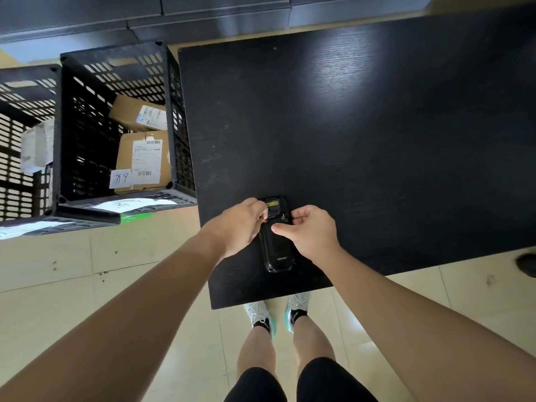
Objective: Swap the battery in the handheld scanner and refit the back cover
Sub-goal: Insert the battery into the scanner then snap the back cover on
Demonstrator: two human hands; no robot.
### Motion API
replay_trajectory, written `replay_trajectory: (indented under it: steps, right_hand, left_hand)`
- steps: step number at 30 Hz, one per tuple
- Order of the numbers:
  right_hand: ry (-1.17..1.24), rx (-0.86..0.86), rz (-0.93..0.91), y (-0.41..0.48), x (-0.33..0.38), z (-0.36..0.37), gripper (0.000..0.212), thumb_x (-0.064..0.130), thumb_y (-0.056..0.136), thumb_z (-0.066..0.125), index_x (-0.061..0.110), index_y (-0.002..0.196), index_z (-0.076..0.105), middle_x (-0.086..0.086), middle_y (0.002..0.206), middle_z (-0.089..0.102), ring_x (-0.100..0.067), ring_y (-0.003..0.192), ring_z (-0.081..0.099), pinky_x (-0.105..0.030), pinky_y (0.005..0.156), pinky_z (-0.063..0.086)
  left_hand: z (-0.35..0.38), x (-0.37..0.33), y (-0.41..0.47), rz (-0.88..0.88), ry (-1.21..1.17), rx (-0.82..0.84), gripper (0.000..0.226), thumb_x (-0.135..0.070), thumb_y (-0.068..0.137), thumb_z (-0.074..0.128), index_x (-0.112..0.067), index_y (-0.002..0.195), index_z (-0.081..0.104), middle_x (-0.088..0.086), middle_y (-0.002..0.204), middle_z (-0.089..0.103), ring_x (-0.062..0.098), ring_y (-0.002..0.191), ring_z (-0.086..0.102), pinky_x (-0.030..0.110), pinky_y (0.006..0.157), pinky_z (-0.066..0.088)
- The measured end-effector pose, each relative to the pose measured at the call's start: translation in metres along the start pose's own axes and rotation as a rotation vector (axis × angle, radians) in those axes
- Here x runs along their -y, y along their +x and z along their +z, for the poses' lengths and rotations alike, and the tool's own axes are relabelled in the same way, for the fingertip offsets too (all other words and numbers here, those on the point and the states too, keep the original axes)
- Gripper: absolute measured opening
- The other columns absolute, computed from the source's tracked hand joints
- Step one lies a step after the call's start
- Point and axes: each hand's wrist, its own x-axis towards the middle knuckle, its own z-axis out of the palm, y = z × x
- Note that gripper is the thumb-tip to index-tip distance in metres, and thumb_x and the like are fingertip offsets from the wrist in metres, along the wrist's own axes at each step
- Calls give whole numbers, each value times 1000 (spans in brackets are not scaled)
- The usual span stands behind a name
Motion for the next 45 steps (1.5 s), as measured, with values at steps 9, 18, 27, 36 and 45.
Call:
replay_trajectory:
  steps: [9,18,27,36,45]
  right_hand:
    - [-2,6,-1,0,-1,0,53,43,60,90,22,103,67,14,85,64,1,78,61,-14,59,44]
    - [7,-7,-14,0,-2,1,53,43,58,90,21,101,68,10,88,67,-5,82,65,-26,74,57]
    - [7,-18,-22,-2,-1,3,55,44,60,89,22,104,67,10,89,66,-5,83,65,-29,77,58]
    - [9,-16,-23,-1,-4,2,56,46,59,89,22,104,68,10,91,67,-6,85,65,-31,79,59]
    - [23,-17,-28,-1,-4,3,56,44,59,90,20,105,69,8,91,68,-6,84,66,-30,78,59]
  left_hand:
    - [-10,10,6,137,131,72,14,-20,99,53,-15,109,60,2,111,61,27,87,65,40,75,55]
    - [-11,4,2,80,56,53,8,-5,92,53,-13,91,56,-3,91,48,27,73,56,36,62,46]
    - [-4,5,-1,61,-96,15,23,8,78,50,-15,75,47,-3,80,45,17,61,43,38,57,45]
    - [1,15,2,31,-254,-17,17,3,82,56,-11,73,56,0,82,55,23,71,56,34,62,46]
    - [-1,16,3,86,-233,-8,20,8,75,51,-12,71,53,3,82,56,34,71,58,43,59,49]
